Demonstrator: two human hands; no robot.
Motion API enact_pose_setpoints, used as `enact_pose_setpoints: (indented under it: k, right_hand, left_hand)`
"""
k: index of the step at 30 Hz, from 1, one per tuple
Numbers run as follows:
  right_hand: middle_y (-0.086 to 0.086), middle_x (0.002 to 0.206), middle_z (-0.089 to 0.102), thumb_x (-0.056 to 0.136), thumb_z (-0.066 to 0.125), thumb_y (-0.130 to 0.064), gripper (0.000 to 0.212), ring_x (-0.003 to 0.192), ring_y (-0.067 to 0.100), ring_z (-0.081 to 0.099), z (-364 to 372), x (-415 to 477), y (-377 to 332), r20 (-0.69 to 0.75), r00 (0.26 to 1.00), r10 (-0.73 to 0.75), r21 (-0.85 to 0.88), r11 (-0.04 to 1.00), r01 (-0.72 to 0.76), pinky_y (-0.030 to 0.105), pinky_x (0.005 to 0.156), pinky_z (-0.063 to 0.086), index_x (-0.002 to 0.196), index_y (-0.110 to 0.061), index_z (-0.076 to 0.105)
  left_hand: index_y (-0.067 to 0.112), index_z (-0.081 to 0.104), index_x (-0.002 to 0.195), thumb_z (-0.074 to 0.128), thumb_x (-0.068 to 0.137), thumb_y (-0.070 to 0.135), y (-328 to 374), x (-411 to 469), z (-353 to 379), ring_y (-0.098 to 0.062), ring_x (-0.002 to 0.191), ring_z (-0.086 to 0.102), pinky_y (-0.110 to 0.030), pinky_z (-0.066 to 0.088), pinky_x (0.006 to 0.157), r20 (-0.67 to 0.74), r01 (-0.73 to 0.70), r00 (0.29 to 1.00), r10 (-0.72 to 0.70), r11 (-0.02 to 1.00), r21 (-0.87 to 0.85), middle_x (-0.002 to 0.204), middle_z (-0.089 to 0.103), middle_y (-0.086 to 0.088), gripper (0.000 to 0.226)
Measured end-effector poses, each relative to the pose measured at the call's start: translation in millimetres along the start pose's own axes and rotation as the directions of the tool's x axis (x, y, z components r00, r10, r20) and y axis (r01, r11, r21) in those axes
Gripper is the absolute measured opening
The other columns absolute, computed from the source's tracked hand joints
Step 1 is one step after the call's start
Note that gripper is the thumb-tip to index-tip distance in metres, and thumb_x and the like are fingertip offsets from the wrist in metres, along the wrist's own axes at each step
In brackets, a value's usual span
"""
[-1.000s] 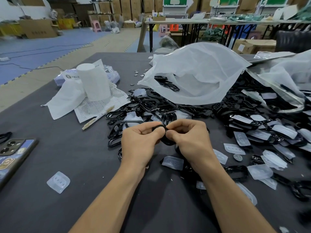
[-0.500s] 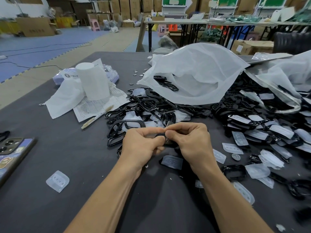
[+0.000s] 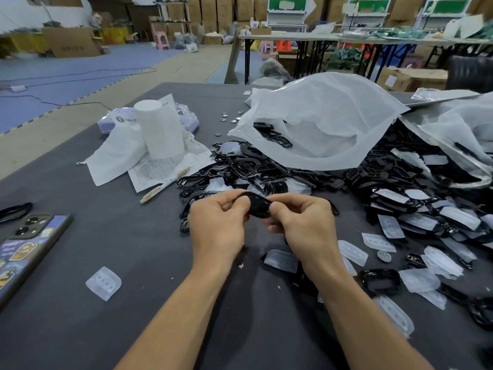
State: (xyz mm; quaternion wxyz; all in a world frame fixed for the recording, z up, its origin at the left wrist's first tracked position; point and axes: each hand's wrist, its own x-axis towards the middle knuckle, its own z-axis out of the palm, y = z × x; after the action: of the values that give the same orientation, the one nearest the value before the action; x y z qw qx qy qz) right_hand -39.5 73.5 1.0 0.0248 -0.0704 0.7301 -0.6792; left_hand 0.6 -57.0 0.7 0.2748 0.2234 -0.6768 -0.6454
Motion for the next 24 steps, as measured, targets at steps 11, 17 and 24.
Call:
enact_pose_setpoints:
  k: [11,17,24]
  right_hand:
    - [0.002,0.119,0.072,0.094,0.064,-0.012,0.033,0.121,0.026,0.052,44,43,-21,0.366,0.923,-0.119,-0.807,0.454,0.378,0.036,0.106,0.037,0.122,-0.023,0.075]
    - [-0.005,0.097,0.073,0.096,0.068,-0.022,0.015,0.109,0.021,0.052,45,43,-21,0.343,0.929,-0.139,-0.829,0.419,0.369,0.036,0.105,0.03,0.092,-0.03,0.08]
    - [0.01,0.056,0.044,0.093,0.057,-0.011,0.035,0.061,0.019,0.036,19,26,-22,0.182,0.963,-0.201,-0.669,0.692,0.271,0.037,0.064,0.037,0.059,-0.008,0.049]
  left_hand:
    - [0.004,0.073,0.094,0.067,0.092,-0.007,7,33,-40,-0.015,0.054,0.071,-0.023,0.061,0.057,-0.248,0.151,0.925,-0.288,0.877,-0.456,0.069,0.076,-0.005,0.013]
    - [0.004,0.071,0.091,0.068,0.093,-0.006,10,34,-42,-0.012,0.051,0.069,-0.019,0.056,0.054,-0.256,0.132,0.921,-0.294,0.853,-0.506,0.079,0.074,-0.01,0.011]
    - [0.002,0.073,0.099,0.07,0.092,-0.004,6,36,-41,-0.015,0.058,0.072,-0.02,0.057,0.057,-0.22,0.158,0.93,-0.293,0.863,-0.48,0.082,0.077,-0.012,0.01]
